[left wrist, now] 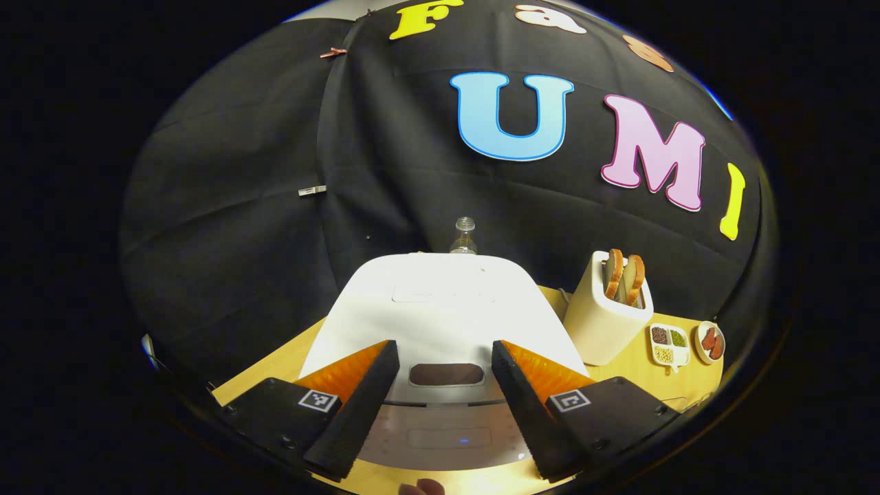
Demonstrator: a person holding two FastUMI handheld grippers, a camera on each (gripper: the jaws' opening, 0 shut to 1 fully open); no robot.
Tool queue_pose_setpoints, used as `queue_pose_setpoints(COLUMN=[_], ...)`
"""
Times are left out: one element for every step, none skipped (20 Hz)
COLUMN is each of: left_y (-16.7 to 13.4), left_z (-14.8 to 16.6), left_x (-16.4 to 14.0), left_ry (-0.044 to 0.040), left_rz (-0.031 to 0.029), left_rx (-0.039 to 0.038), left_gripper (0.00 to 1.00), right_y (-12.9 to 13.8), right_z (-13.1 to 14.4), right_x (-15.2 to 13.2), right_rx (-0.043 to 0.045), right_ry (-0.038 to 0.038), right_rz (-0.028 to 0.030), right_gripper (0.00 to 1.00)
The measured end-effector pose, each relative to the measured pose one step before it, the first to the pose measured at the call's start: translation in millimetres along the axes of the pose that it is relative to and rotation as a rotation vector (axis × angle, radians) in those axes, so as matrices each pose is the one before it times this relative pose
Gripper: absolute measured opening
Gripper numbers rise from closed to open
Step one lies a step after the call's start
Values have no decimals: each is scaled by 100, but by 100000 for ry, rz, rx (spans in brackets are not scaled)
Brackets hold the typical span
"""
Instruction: Close the left gripper, press the button to open the rice cooker; take a wooden spoon from the chopstick holder with the right hand, scoop a spoonful of rice and pour it into the rice cooker, then put the wooden spoon back into the chopstick holder.
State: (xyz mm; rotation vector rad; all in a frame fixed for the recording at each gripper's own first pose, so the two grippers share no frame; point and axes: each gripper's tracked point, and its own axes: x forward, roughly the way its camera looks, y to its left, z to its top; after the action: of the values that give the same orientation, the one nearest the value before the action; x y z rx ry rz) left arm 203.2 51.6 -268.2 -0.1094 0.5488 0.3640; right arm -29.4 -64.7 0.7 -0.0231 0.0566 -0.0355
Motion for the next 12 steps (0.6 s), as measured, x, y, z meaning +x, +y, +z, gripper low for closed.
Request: queue_pose_setpoints(left_y=[-40, 64, 11, -43, -4, -87, -17, 19, 2, -34, -19, -79], left_z=[-526, 180, -124, 50, -15, -208, -31, -115, 190, 153, 113, 178], left_x=[124, -116, 252, -142, 96, -51, 70, 4, -19, -6, 50, -2], left_ry=[913, -2054, -909, -1120, -250, -69, 433, 479, -61, -543, -1020, -458], left_rz=[412, 457, 179, -113, -372, -145, -226, -318, -375, -353, -417, -819], left_rx=[1950, 1010, 121, 320, 192, -82, 639, 574, 265, 620, 150, 99], left_gripper=[96, 97, 98, 98, 98, 98, 98, 99, 99, 99, 98, 98], right_y=[25, 74, 125, 90, 127, 139, 76, 93, 103, 41, 84, 87], right_z=[-102, -110, -66, -104, 60, -20, 33, 31, -33, 76, 75, -9], right_x=[161, 119, 90, 91, 170, 135, -16, 39, -37, -62, 17, 15], right_rx=[-107, -85, -84, -129, 3, 10, -10, -132, -29, 175, 358, 450], right_ry=[130, 168, 173, 124, -55, -179, -211, -188, -120, -175, -240, -86], right_rz=[305, 509, 442, 420, 397, 376, 413, 319, 372, 258, 263, 343], right_gripper=[97, 98, 99, 98, 98, 98, 98, 98, 98, 98, 98, 98])
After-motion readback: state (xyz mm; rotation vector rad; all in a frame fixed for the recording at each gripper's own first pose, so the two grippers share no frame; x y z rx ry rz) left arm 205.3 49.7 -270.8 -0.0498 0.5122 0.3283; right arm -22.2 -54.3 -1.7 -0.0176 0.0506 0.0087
